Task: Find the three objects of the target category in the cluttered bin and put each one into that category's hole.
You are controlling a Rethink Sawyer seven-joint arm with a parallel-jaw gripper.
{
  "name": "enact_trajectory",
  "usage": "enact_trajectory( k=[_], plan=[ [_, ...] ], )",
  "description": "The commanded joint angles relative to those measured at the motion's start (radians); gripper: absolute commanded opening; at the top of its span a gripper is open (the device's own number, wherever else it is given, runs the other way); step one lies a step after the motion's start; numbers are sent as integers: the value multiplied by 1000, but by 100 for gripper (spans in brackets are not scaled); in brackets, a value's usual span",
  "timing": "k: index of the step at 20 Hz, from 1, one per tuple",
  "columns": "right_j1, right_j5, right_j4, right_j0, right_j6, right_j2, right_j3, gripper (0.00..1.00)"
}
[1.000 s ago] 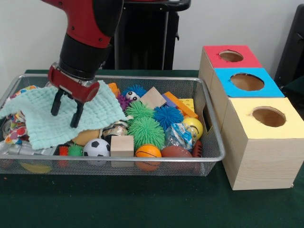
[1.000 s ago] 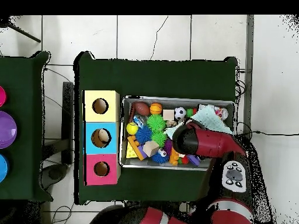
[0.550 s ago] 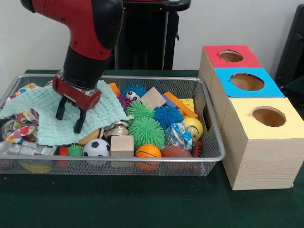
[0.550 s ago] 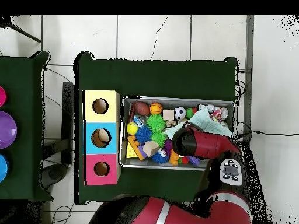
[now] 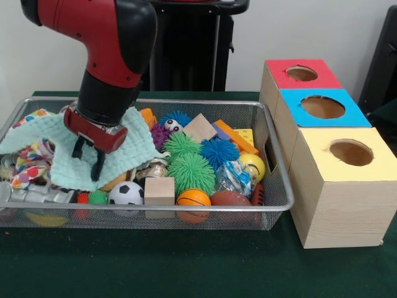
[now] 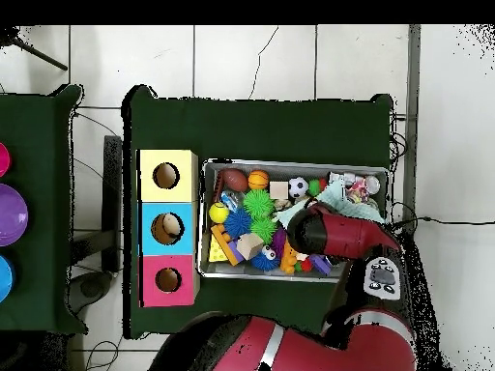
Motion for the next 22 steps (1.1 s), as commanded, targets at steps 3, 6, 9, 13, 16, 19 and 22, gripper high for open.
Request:
enact_trajectory(
  k=[3, 6, 9, 13, 16, 19, 22],
  plan=[
    [139, -52, -9, -44, 87, 31, -49, 0],
    [133, -63, -5, -18, 108, 5, -44, 0],
    [54, -33, 6, 14, 116, 3, 10, 0],
    [-98, 83, 26, 45, 83, 46, 98, 0],
    [-187, 170, 55, 66, 69, 78, 132, 0],
    [-224, 237, 75, 96, 71, 73, 115, 0],
    [-244, 291, 92, 103, 65, 85, 91, 0]
  ],
)
